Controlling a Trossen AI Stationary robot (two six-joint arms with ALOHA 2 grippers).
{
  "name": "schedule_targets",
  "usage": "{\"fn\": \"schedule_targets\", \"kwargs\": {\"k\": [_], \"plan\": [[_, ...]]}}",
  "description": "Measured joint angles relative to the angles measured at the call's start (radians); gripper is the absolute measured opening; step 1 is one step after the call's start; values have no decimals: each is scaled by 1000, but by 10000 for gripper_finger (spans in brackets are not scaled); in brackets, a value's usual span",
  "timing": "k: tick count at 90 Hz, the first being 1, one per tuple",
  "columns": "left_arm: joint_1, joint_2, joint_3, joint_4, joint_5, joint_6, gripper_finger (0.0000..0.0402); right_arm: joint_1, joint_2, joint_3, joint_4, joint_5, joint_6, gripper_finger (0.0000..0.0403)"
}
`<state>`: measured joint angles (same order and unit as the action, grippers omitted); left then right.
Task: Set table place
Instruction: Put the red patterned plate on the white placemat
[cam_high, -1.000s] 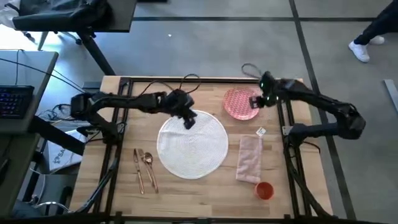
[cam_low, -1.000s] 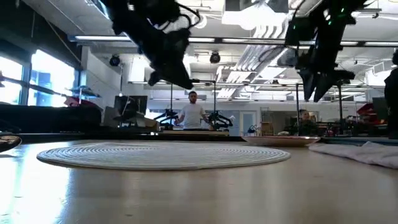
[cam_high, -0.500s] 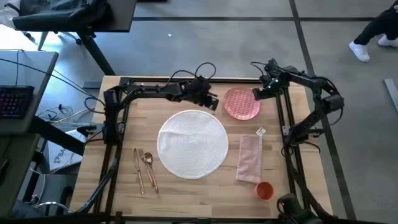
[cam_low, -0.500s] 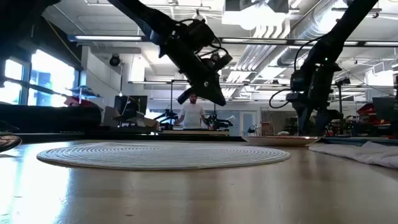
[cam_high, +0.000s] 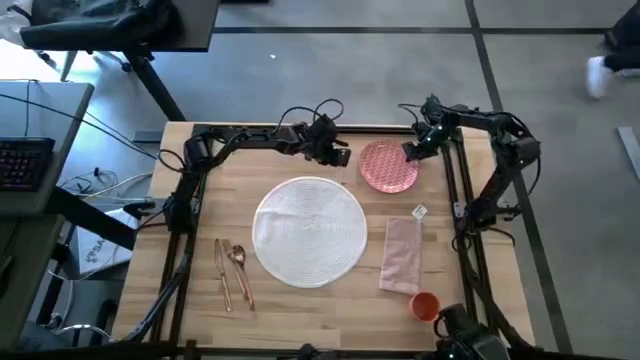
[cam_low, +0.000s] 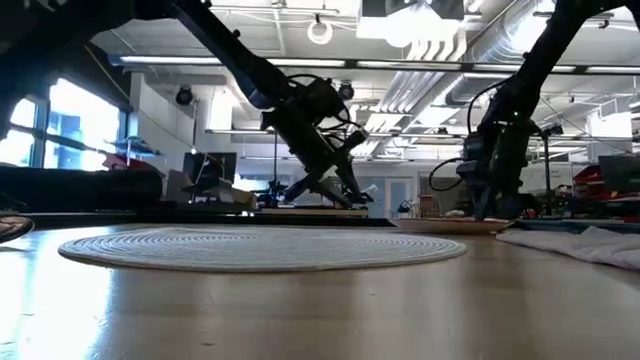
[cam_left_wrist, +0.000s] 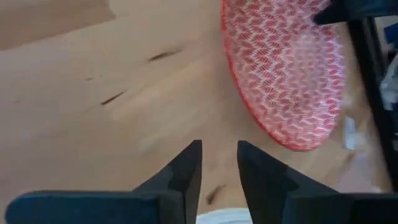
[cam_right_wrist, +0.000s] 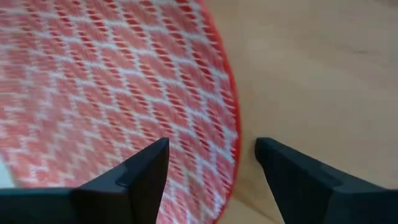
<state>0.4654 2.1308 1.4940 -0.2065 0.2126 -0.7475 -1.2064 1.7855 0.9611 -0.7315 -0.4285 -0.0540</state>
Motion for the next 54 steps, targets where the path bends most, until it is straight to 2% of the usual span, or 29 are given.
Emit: {"fn": "schedule_targets", "kwargs": {"k": [18, 35, 54], "plan": [[-15, -2, 0, -7, -24, 34, 88, -26, 8, -9, 0, -147, -38, 180], [-16, -2, 0, -1, -15, 41, 86, -24, 29, -26, 13, -198, -60, 128], [-16, -37, 0, 33, 0, 45, 83, -21, 44, -28, 9, -226, -83, 33]]}}
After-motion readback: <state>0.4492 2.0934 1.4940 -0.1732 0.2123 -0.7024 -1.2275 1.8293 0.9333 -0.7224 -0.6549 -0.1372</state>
